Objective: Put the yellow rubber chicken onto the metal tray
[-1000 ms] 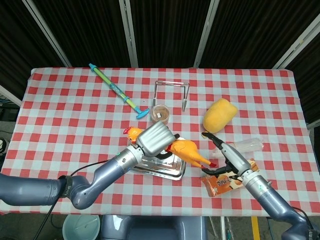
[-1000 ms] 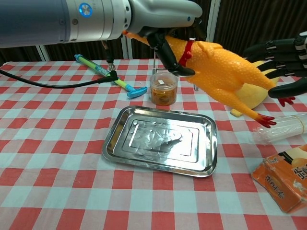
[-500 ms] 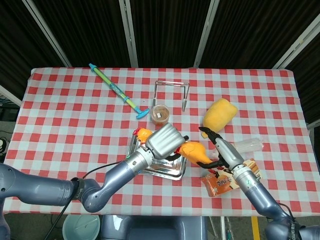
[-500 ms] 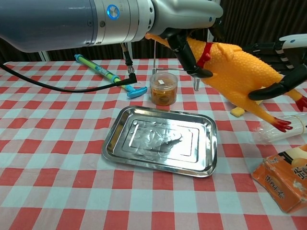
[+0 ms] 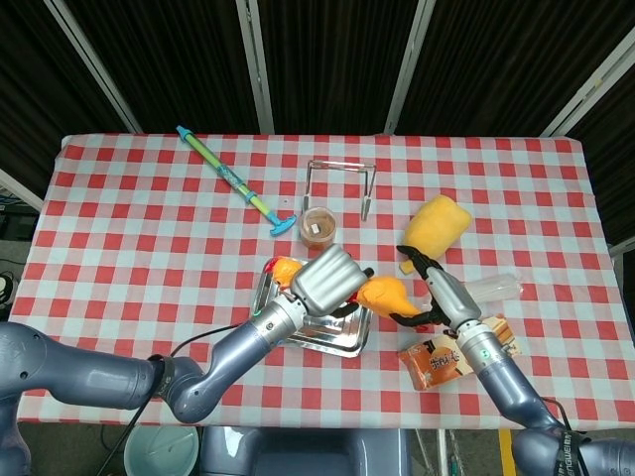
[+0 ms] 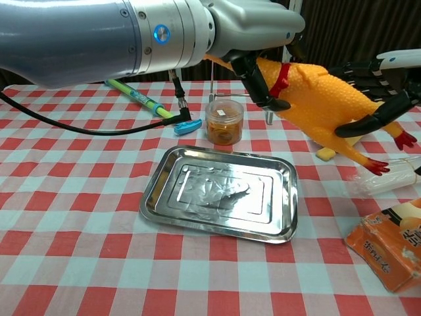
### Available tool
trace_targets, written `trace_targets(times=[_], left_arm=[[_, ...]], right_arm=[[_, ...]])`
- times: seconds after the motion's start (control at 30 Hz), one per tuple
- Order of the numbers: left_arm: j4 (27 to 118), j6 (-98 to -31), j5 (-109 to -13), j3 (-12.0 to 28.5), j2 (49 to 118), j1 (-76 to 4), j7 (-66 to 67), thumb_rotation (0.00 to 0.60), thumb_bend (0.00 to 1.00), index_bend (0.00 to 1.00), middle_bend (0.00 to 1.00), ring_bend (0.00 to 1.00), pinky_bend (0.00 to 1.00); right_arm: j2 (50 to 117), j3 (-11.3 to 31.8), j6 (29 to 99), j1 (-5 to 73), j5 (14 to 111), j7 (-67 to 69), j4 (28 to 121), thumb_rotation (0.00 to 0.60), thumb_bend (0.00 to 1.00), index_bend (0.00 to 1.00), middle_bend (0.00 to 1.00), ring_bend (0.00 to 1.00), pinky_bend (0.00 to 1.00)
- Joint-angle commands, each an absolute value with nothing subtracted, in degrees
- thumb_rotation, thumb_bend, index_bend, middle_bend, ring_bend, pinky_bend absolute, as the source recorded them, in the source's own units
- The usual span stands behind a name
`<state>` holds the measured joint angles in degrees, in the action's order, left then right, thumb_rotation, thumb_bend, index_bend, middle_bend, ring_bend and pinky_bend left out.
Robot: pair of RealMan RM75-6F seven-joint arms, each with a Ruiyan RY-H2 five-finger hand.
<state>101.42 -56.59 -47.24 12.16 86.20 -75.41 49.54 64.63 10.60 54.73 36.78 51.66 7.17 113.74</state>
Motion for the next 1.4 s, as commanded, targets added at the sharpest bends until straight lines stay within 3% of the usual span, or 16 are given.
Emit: trace_targets(times=[0.03,0.57,0.73,0.93,1.17,1.4], left_arm=[[100.4,-57.9,-47.8,11.8,87.2,-75.5,50.4,0.600,0.70,0.61,0.70,0.62,0.72],[97.0,-60.9,-50.1,11.2,91.6,-75.1,51.2,0.600,0.68,0.60,0.69,0.62,0.72],[96.8,-60.3,-50.2,11.3,92.0,-75.1,50.7,0.600,0.67,0.60,0.69,0.62,0.72],[97.3,-59.6,-50.2,11.4,91.6,-74.6,49.6,0.600,0.67,0.60,0.69,0.62,0.72],[98.1,-59.1,-50.5,11.9,90.9,-74.1,48.1,0.600,0.67,0.60,0.69,0.62,0.72],[98.7,-58.8,-50.5,11.9,90.4,-73.9,47.9,0.600,0.66,0.60,0.69,0.62,0.72]], right_arm=[[64.2,10.4,54.2,36.6,51.8,7.0,114.3,0.600,0.24,0.00,0.06,0.03,0.03],[64.2,11.6,53.0,36.7,51.1,6.7,114.7,0.600,0.24,0.01,0.08,0.05,0.04],[65.0,12.1,53.4,37.0,50.0,6.0,114.0,0.600,0.36,0.16,0.17,0.17,0.13],[66.1,12.4,53.9,37.1,48.3,5.5,112.7,0.600,0.49,0.38,0.31,0.33,0.32],[66.3,12.5,53.3,37.3,47.8,4.8,112.1,0.600,0.58,0.49,0.41,0.42,0.42],[66.6,12.6,54.0,37.1,48.3,4.2,112.0,0.600,0.70,0.72,0.64,0.65,0.66]])
